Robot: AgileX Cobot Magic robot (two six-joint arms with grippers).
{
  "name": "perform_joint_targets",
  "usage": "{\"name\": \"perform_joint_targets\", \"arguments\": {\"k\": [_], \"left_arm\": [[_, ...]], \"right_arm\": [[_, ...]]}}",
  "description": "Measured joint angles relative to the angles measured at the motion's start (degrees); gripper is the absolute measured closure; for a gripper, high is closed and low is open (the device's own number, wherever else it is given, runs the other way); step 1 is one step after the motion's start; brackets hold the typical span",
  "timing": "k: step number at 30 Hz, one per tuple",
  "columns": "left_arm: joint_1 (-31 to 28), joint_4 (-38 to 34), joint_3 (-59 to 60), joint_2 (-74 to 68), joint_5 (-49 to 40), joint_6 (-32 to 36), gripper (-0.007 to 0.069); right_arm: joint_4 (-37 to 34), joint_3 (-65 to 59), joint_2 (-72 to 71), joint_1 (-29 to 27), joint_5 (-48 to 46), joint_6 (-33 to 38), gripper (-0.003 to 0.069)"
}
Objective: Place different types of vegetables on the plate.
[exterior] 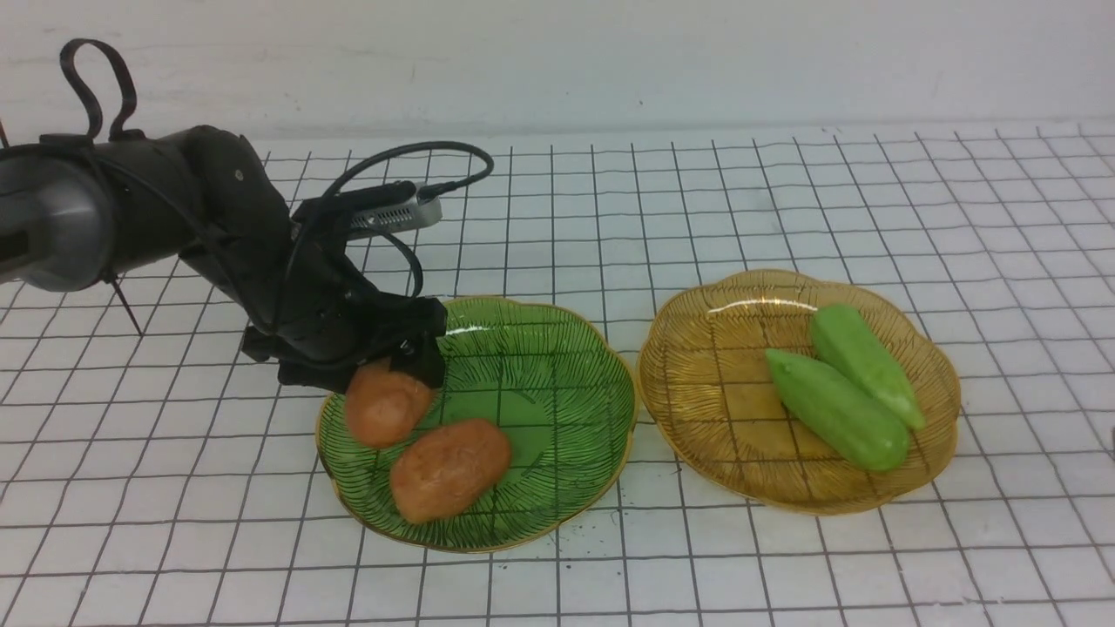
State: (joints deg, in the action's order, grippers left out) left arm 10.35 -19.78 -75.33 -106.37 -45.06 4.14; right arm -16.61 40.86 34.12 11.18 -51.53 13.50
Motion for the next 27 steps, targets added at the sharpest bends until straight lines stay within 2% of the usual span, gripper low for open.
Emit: {"name": "perform_joint_targets", "arguments": {"k": [6, 12, 15, 21, 23, 27], "left_arm": [[0.00, 0.00, -0.81, 0.00, -0.87, 0.06, 0.0008], [0.00, 0.00, -3.28, 0.00, -2.46, 0.11, -0.0010], [0.00, 0.00, -4.65, 0.00, -3.85, 0.11, -0.0003], [0.02, 0.00, -6.58, 0.00, -7.29, 0.11, 0.0073], [0.02, 0.00, -6.68, 0.00, -7.72, 0.11, 0.0123], [0.02, 0.21, -6.70, 0.00, -8.49, 0.11, 0.0246]], "right_arm": [[0.13, -6.63, -9.11, 0.00, 1.62, 0.00, 0.0673], [0.43, -7.68, -9.82, 0.00, -0.04, 0.00, 0.0673], [0.43, -8.82, -9.82, 0.00, 4.38, 0.00, 0.0673], [0.43, -16.26, -9.82, 0.00, 23.69, 0.05, 0.0673], [0.43, -18.45, -9.82, 0.00, 29.66, 0.05, 0.0673], [0.43, -19.72, -9.82, 0.00, 33.48, 0.05, 0.0673]]}}
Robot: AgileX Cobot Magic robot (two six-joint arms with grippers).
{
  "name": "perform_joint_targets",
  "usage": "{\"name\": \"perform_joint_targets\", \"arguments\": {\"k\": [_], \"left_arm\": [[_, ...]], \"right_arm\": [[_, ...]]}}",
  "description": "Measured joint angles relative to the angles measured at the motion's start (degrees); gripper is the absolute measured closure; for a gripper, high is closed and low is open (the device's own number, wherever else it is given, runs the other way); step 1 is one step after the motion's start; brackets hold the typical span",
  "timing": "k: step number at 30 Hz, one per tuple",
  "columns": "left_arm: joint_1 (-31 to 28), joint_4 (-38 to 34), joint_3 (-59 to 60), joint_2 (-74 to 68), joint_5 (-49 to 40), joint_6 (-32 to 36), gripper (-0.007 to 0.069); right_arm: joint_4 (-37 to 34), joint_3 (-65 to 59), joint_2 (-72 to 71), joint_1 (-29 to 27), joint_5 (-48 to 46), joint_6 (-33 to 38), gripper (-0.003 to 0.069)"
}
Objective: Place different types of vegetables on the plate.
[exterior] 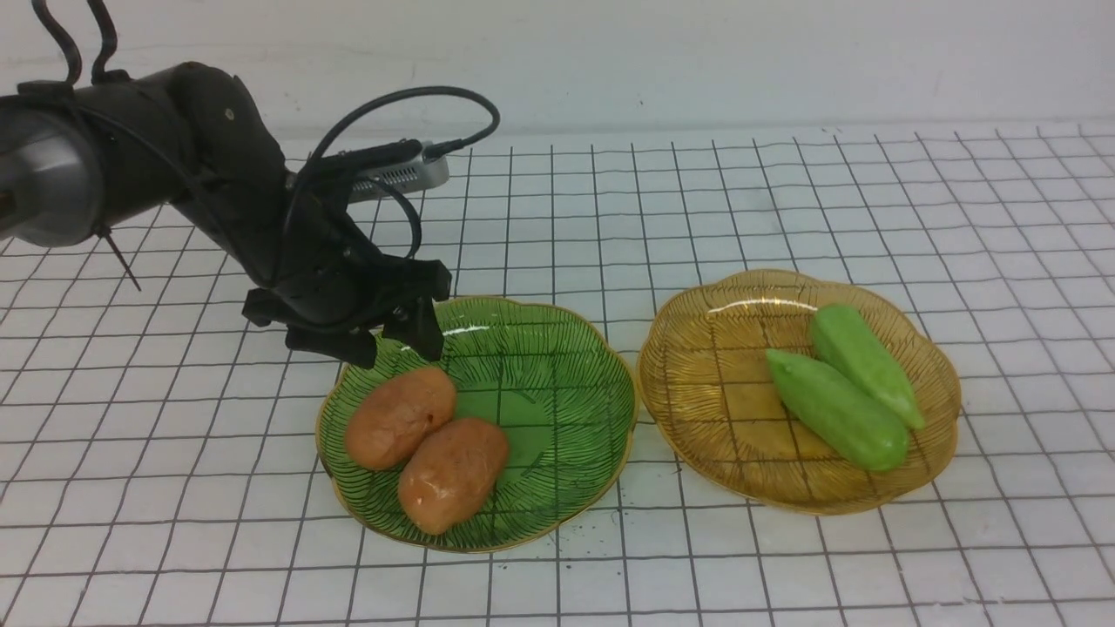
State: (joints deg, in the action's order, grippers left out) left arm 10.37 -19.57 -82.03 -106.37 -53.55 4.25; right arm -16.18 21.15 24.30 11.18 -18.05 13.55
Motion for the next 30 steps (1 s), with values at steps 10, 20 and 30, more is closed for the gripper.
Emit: {"name": "perform_joint_targets", "arguments": {"k": [10, 20, 30], "left_arm": [[0.00, -0.24, -0.05, 0.14, -1.80, 4.52, 0.0619], [0.00, -2.17, -0.05, 11.66, -2.55, 5.57, 0.0632], [0.00, 2.21, -0.17, 19.14, -5.24, 5.88, 0.0632]], "right_arm": [[0.00, -0.01, 0.00, 0.00, 0.83, 0.12, 0.0673], [0.00, -0.01, 0.00, 0.00, 0.87, 0.31, 0.0673], [0.24, -8.06, -9.73, 0.00, 1.47, 0.35, 0.0673]]}}
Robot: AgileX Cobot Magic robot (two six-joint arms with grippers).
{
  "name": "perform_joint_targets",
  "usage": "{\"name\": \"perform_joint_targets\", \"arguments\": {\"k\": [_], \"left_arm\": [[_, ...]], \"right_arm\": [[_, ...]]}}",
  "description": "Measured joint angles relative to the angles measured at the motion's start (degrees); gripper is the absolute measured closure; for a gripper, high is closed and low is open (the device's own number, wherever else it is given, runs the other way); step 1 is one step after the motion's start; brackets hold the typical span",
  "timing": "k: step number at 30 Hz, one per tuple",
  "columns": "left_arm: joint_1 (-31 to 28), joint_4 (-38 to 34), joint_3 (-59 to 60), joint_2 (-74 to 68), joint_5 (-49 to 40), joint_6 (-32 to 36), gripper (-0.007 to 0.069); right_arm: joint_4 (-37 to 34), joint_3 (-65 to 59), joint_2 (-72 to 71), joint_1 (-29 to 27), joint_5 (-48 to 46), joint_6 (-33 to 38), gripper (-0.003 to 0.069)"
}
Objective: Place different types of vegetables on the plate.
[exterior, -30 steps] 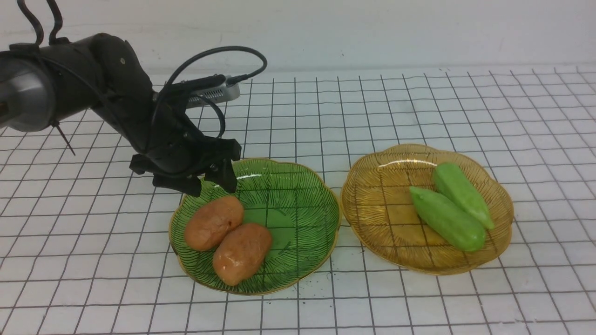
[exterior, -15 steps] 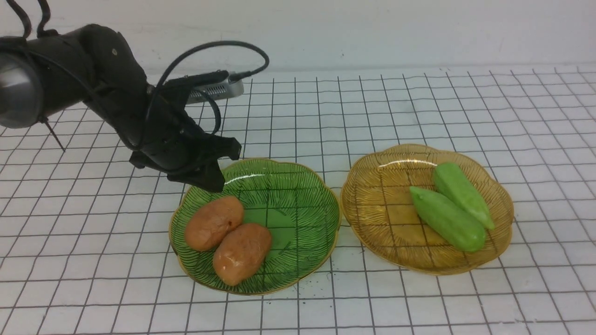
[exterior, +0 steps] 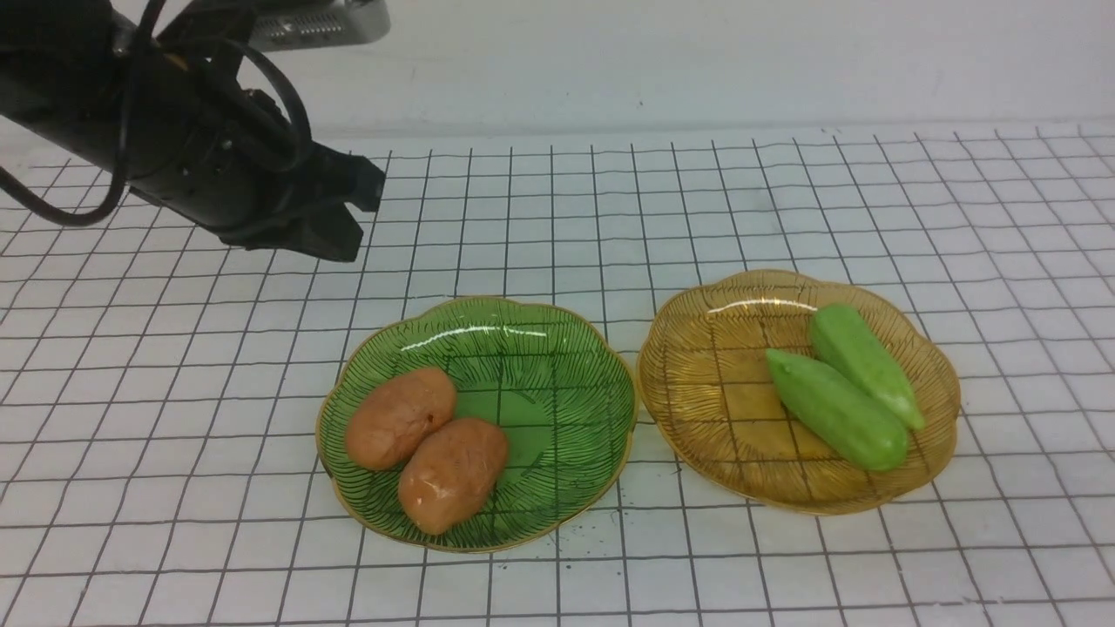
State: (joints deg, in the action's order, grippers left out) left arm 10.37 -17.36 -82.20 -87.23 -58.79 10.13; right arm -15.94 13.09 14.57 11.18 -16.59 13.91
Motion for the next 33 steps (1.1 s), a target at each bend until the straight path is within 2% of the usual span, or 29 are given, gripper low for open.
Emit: {"name": "perform_joint_targets", "arguments": {"k": [6, 9, 20, 27, 31, 33], "left_arm": [[0.00, 1.58, 0.00, 0.19, -0.90, 0.00, 0.0632], [0.00, 2.05, 0.00, 1.17, -1.15, 0.04, 0.0632], [0.00, 6.54, 0.00, 14.52, -4.54, 1.43, 0.0632], [0.00, 10.62, 0.09, 24.05, -13.03, 1.32, 0.0632], [0.00, 10.88, 3.48, 28.58, -13.09, 1.32, 0.0632], [0.00, 11.03, 9.02, 32.93, -13.09, 1.10, 0.0632]], "right_arm": [[0.91, -11.33, -11.79, -4.20, -0.07, 0.00, 0.0673], [3.93, -14.56, -14.82, -5.80, -0.86, 0.00, 0.0673], [6.66, -14.54, -15.01, -6.36, -4.68, 0.00, 0.0674], [6.70, -14.54, -15.01, -6.36, -4.68, 0.00, 0.0674], [6.70, -14.54, -15.01, -6.55, -4.68, 0.00, 0.0674], [6.70, -14.54, -15.01, -6.67, -4.68, 0.00, 0.0674]]}}
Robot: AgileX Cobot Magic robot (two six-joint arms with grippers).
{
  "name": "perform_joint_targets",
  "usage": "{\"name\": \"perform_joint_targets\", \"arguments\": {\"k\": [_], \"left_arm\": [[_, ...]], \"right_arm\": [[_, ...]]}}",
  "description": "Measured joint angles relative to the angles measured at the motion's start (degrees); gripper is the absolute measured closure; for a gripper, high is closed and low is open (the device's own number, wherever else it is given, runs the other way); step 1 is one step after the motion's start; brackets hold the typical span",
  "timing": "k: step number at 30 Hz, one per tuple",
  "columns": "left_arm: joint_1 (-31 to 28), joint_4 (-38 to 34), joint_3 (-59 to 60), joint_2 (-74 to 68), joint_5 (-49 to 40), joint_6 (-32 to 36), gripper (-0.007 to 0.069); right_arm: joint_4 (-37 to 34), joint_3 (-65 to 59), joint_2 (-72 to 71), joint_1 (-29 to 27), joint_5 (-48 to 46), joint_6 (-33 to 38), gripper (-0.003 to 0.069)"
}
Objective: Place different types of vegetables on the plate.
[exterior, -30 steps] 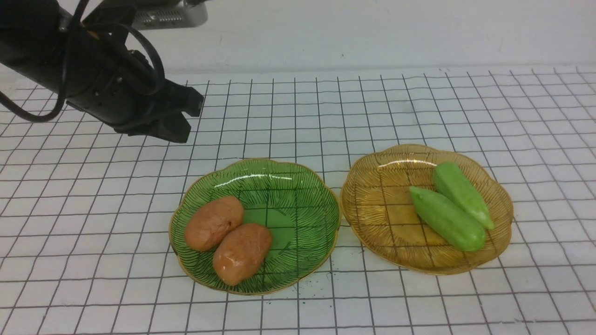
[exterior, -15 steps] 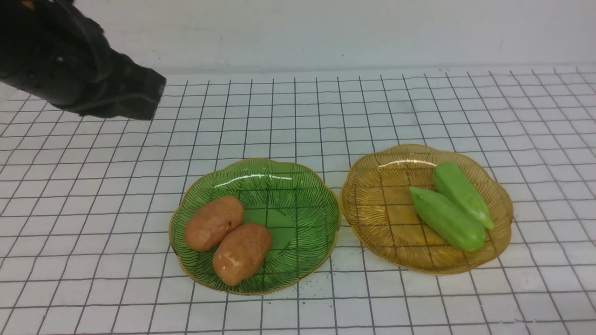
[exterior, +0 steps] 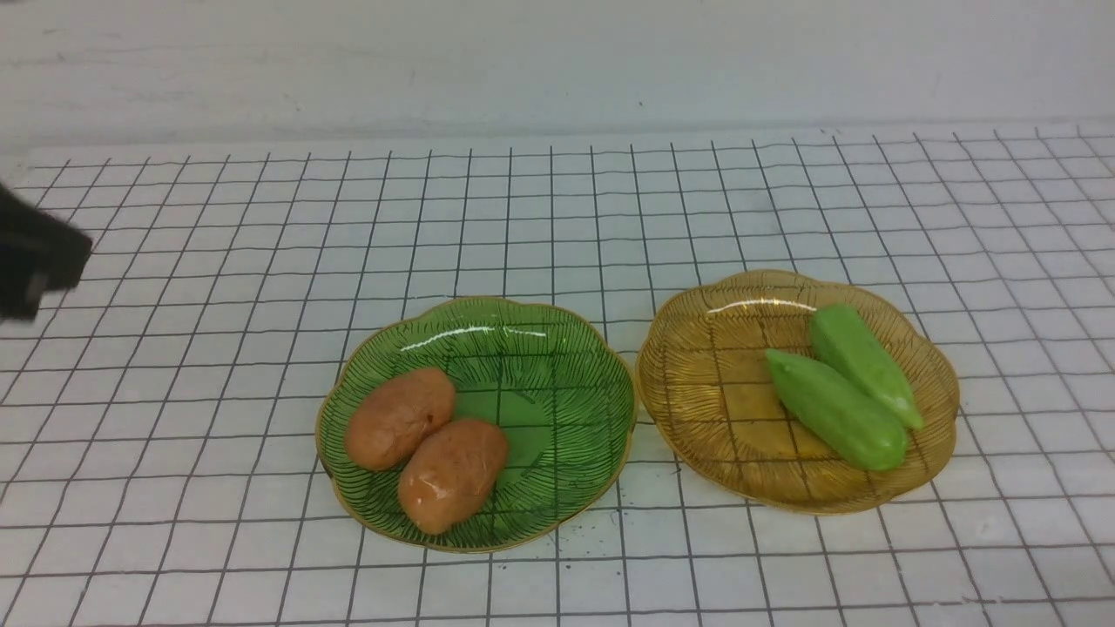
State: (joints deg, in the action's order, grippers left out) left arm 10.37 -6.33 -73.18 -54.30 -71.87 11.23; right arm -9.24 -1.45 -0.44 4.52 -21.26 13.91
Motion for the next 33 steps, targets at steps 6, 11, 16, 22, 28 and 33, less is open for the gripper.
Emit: {"name": "perform_joint_targets", "arguments": {"k": [6, 11, 16, 22, 28, 33], "left_arm": [[0.00, 1.72, 19.81, 14.49, 2.55, -5.59, 0.0632], [0.00, -1.35, 33.49, 27.00, 20.84, -7.56, 0.0632], [0.00, -4.92, 52.15, 42.99, 57.84, -8.12, 0.0632], [0.00, -5.12, 58.33, 49.01, 69.41, -8.14, 0.0632], [0.00, -5.28, 62.41, 50.89, 71.87, -8.14, 0.0632], [0.00, -5.28, 63.82, 50.89, 71.87, -8.14, 0.0632]], "right_arm": [[0.00, 0.00, 0.00, -0.06, 0.00, 0.00, 0.0674], [0.00, 0.00, 0.00, -0.06, 0.00, 0.00, 0.0674], [0.00, 0.00, 0.00, -0.06, 0.00, 0.00, 0.0674], [0.00, 0.00, 0.00, -0.06, 0.00, 0.00, 0.0674], [0.00, 0.00, 0.00, -0.06, 0.00, 0.00, 0.0674], [0.00, 0.00, 0.00, -0.06, 0.00, 0.00, 0.0674]]}}
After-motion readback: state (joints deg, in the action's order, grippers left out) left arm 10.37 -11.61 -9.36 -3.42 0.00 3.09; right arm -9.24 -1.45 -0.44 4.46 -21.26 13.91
